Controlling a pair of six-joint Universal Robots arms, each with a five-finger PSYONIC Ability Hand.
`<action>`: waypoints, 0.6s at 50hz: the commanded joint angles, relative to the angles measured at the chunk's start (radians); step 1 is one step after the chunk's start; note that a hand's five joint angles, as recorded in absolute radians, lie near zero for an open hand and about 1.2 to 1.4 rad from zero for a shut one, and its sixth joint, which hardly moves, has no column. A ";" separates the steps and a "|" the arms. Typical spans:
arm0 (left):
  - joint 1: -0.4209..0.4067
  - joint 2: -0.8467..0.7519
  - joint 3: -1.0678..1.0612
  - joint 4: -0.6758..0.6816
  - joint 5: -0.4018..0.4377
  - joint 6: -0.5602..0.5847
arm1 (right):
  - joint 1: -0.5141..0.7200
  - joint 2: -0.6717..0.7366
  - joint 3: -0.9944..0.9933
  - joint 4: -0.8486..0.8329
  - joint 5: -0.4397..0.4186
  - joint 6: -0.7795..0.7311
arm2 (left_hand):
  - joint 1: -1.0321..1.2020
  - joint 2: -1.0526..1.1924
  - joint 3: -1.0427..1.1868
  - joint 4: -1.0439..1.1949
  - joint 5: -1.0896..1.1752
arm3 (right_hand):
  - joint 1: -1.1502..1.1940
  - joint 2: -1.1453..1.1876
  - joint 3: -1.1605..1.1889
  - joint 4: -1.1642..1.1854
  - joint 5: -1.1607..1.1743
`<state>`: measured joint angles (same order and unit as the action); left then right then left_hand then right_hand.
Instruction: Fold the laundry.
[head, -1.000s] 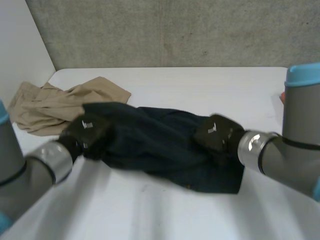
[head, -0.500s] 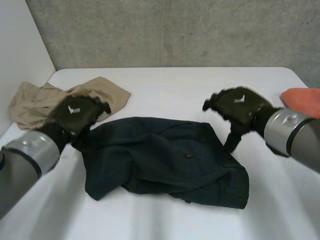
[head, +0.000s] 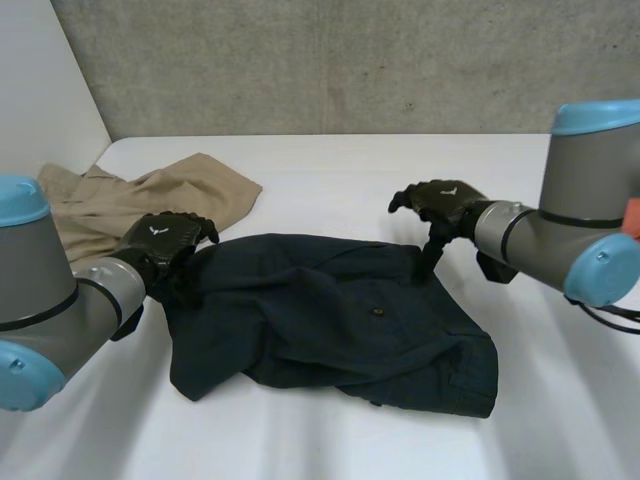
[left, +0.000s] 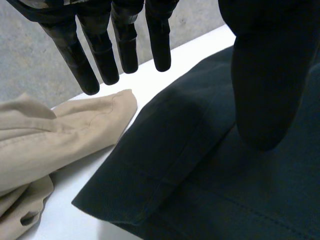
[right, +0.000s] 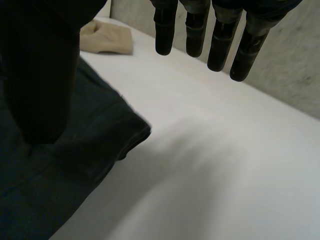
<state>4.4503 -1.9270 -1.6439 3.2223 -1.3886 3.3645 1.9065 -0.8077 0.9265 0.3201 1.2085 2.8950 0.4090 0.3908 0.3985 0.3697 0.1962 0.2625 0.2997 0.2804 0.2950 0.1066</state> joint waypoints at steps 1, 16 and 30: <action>0.000 -0.047 0.030 0.005 -0.017 0.010 | 0.035 0.090 -0.037 -0.001 -0.003 0.017 | 0.030 0.049 0.041 0.070 0.069 | -0.004 -0.041 -0.022 -0.037 -0.023; -0.002 -0.159 0.114 0.031 -0.032 0.101 | 0.074 0.189 -0.120 0.002 -0.012 0.081 | 0.699 0.718 0.710 0.739 0.738 | 0.821 0.784 0.803 0.789 0.803; -0.092 -0.219 0.524 0.264 -0.036 0.185 | 0.072 0.046 -0.227 -0.398 0.178 0.118 | 0.987 1.005 0.998 1.027 1.026 | 1.134 1.097 1.116 1.101 1.115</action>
<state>4.4178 -2.1420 -1.3445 3.3663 -1.4215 3.5134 1.9793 -0.6429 0.7187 0.1858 1.2747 3.0202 1.1526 1.1960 1.1888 1.1983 0.9876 0.9669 1.1758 1.1770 1.1890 0.9790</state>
